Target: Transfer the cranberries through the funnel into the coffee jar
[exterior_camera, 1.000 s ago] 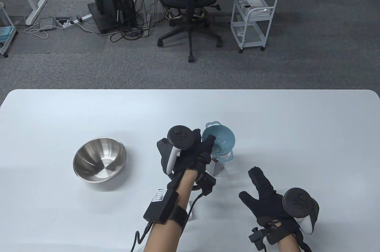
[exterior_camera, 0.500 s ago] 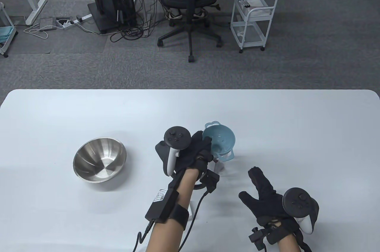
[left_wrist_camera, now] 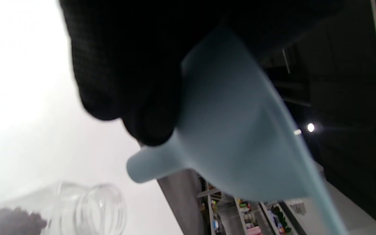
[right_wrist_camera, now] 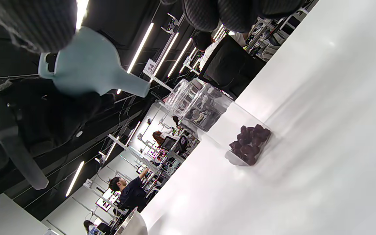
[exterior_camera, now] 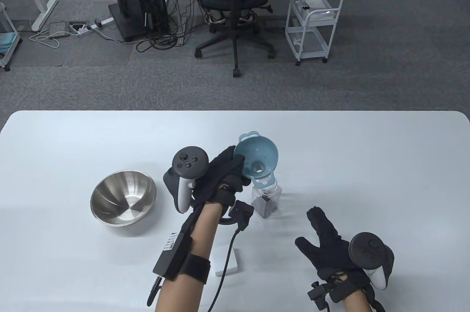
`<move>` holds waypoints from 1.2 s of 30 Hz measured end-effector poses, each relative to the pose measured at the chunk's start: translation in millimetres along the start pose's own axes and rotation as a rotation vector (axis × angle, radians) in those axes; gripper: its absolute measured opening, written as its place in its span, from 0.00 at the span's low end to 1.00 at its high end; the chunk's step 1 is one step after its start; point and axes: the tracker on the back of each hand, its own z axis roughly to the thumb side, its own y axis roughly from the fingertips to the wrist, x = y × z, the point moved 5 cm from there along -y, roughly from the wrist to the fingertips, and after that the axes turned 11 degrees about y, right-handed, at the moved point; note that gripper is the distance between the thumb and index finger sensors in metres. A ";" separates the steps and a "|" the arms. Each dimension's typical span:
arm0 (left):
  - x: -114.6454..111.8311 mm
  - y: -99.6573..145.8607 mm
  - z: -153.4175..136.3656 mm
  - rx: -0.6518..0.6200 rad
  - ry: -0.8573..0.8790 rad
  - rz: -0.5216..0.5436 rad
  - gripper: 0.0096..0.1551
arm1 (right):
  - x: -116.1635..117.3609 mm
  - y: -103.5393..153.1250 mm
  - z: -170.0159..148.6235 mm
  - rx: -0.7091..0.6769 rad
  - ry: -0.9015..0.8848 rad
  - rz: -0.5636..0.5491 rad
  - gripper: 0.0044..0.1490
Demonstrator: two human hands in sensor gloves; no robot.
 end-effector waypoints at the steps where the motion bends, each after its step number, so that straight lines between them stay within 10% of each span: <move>1: 10.7 0.3 1.5 -0.010 -0.001 0.023 0.32 | 0.0 0.0 -0.1 0.000 -0.001 0.000 0.62; 22: 200.4 32.9 -52.1 0.070 -0.497 0.515 0.28 | 0.6 0.2 0.4 0.005 0.008 0.002 0.62; 36: 227.8 33.5 -120.3 0.296 -0.728 0.592 0.29 | 3.0 0.2 0.7 0.012 0.020 0.014 0.62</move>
